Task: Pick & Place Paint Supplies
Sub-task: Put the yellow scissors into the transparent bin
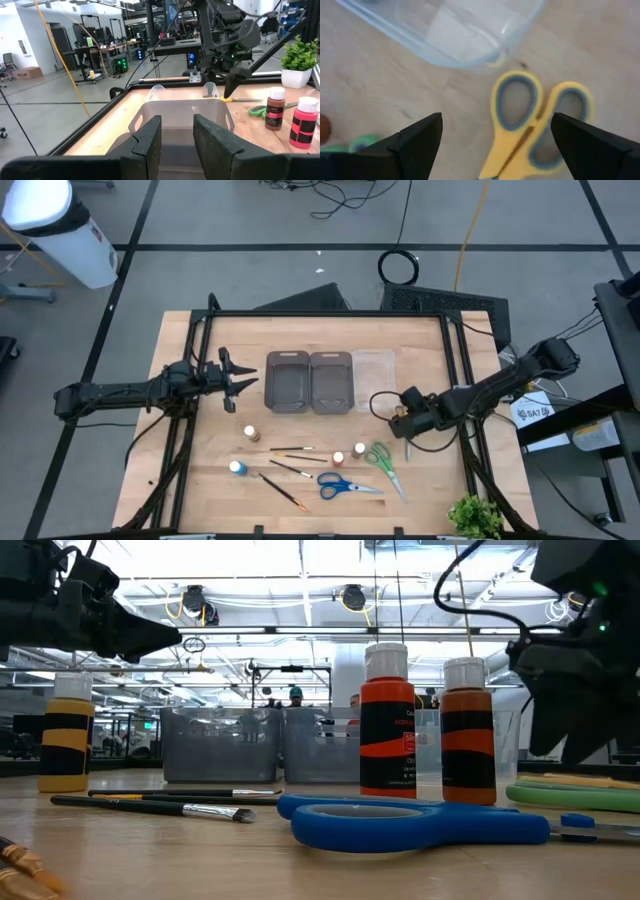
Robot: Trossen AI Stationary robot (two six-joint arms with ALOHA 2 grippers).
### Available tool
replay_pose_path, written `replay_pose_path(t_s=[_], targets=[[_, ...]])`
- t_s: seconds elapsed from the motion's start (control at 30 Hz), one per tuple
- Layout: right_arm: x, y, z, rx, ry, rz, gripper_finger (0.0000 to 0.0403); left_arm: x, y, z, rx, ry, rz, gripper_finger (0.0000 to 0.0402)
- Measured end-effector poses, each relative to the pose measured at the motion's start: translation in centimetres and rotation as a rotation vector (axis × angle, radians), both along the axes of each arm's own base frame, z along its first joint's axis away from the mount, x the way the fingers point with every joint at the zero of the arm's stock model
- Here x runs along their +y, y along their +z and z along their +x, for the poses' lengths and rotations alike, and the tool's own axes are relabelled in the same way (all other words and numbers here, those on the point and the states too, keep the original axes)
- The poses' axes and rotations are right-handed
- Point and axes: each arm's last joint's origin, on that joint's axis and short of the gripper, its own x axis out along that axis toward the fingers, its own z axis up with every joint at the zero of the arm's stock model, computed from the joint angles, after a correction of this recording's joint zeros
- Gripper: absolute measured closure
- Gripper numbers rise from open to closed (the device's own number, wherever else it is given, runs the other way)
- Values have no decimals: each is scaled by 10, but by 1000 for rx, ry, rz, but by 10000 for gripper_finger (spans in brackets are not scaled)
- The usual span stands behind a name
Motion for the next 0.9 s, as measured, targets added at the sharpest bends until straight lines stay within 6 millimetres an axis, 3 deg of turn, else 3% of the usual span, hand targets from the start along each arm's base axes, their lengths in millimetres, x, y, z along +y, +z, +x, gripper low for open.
replay_pose_path(t_s=[0.13, 0.37, 0.7, 0.9], targets=[[0, 6, -2, 54, -7, -10, 46, 0, 0, 0, 3, 0, -1, 277], [0, 0, -5, 122, -51, 6, 46, 0, 0, 0, 3, 0, -12, 277], [2, -16, 0, 185, -36, 6, 46, 0, 0, 0, 0, -1, -23, 277], [5, -27, 4, 127, 8, 46, 46, 0, 0, 0, 0, -1, -23, 277]])
